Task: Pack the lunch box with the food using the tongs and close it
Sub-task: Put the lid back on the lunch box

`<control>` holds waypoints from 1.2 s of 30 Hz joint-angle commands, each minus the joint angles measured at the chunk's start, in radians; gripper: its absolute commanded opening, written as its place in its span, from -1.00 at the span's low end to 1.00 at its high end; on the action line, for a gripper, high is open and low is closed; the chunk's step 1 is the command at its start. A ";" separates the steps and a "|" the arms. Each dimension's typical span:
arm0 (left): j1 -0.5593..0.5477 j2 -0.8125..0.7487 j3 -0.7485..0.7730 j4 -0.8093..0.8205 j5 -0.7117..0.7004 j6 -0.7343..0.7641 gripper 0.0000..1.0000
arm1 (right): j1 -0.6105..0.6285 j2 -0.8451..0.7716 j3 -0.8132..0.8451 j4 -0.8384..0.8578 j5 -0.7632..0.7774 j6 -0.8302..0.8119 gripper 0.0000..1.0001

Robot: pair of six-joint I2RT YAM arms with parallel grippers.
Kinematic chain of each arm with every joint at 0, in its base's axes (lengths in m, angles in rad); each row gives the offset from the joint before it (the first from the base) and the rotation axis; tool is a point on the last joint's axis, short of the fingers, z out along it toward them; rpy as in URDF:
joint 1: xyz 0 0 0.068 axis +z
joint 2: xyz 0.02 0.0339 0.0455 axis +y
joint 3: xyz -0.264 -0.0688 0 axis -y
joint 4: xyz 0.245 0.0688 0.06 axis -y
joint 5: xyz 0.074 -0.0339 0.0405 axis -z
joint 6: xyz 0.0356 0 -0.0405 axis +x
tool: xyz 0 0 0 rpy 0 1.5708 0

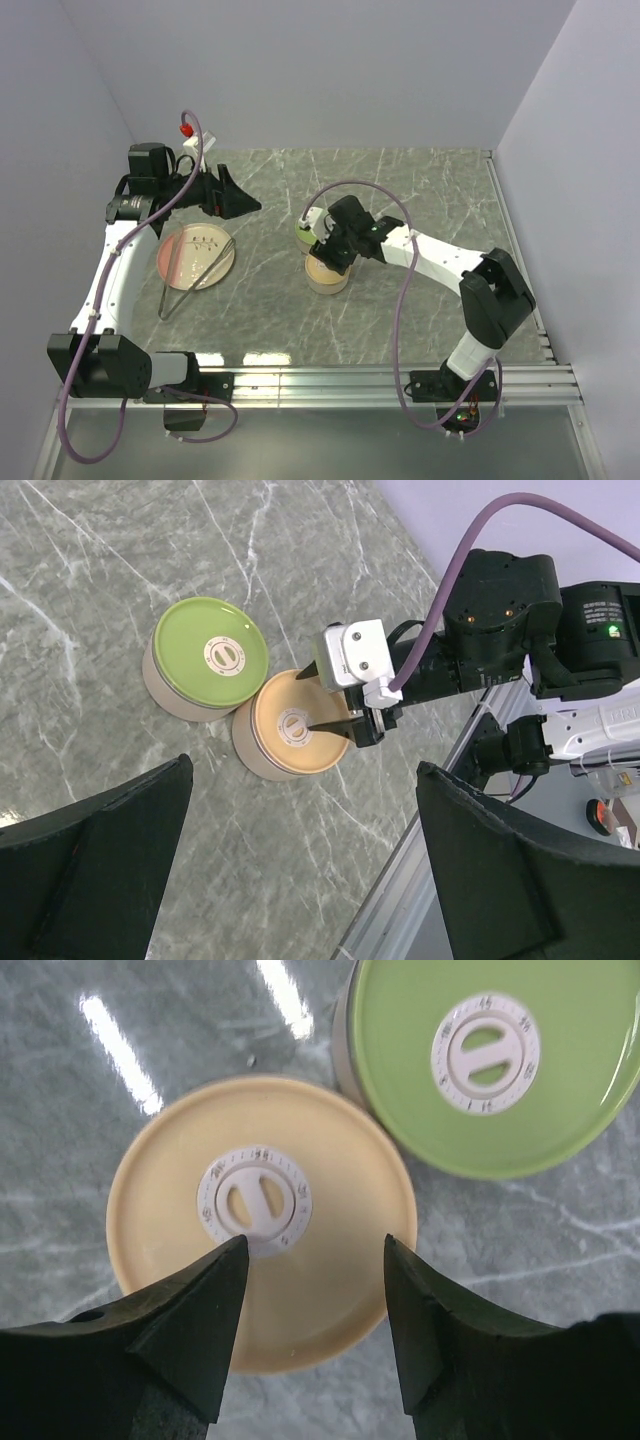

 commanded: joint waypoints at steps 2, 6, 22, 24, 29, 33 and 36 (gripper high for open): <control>0.003 -0.024 0.006 0.039 0.037 -0.010 0.99 | 0.008 -0.074 0.068 -0.164 0.003 0.017 0.28; 0.003 -0.021 0.019 0.030 0.035 -0.005 0.99 | 0.006 -0.106 0.125 -0.247 0.004 -0.005 0.25; 0.005 -0.029 0.011 0.033 0.028 -0.004 0.99 | 0.006 0.005 0.058 -0.230 0.000 -0.026 -0.10; 0.005 -0.029 0.009 0.027 0.026 0.002 0.99 | 0.006 0.036 0.058 -0.227 -0.009 -0.022 -0.13; 0.005 -0.031 0.014 0.019 0.026 0.010 0.99 | 0.005 0.067 0.019 -0.210 -0.019 -0.025 -0.17; 0.005 -0.028 0.014 0.023 0.029 0.007 0.99 | 0.006 0.078 0.007 -0.218 -0.031 -0.029 -0.17; 0.005 -0.029 0.011 0.019 0.026 0.010 0.99 | 0.006 0.072 0.012 -0.229 -0.034 -0.029 -0.17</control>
